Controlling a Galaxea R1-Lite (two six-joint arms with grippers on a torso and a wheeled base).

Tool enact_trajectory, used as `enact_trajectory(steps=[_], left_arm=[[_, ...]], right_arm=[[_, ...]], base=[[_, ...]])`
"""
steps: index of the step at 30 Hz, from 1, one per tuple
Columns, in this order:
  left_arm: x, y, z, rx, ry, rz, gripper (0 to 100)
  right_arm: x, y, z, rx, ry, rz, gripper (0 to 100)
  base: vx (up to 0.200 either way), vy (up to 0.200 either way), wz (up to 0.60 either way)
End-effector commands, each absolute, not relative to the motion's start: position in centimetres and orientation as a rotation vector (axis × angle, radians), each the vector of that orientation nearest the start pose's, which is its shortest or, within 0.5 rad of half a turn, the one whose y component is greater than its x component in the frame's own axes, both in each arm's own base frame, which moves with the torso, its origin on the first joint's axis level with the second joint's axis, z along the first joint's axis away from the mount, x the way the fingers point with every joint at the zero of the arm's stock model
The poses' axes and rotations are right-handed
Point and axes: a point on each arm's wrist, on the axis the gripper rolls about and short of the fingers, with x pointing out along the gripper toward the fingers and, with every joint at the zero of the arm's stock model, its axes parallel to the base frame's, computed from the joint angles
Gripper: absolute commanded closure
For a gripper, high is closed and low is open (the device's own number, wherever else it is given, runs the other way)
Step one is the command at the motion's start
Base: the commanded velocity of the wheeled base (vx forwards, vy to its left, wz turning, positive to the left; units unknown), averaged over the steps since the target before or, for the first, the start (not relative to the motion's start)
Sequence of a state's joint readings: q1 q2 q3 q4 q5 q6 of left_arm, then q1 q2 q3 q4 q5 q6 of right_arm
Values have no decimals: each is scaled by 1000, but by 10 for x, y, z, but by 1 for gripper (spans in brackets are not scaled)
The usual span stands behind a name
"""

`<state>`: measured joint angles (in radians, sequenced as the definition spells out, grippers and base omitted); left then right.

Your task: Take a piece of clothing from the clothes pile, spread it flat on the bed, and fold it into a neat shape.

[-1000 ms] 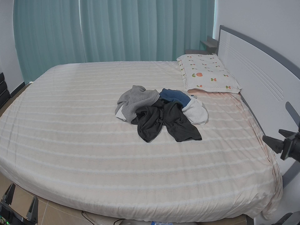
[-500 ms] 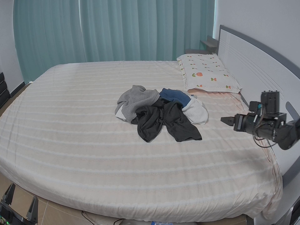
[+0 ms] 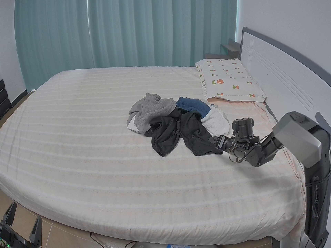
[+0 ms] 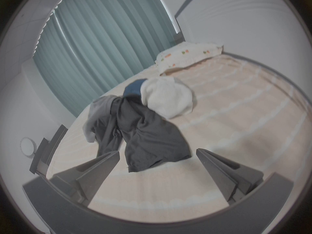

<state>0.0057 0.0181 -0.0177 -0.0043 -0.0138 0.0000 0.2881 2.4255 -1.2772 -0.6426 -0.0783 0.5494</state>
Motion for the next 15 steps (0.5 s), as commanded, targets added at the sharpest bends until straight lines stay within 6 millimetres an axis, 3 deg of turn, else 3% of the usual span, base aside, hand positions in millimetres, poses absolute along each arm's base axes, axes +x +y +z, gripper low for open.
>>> enact_trajectory(steps=[1,10,15], left_arm=[[-22,0,76,0,2,-8,0],[-22,0,76,0,2,-8,0],[-22,0,76,0,2,-8,0]], right_arm=[[444,137,-24,433,608,50,0],[452,134,-26,440,593,41,0],[464,136,-45,433,580,13,0]], base=[[0,0,0],[0,0,0],[0,0,0]])
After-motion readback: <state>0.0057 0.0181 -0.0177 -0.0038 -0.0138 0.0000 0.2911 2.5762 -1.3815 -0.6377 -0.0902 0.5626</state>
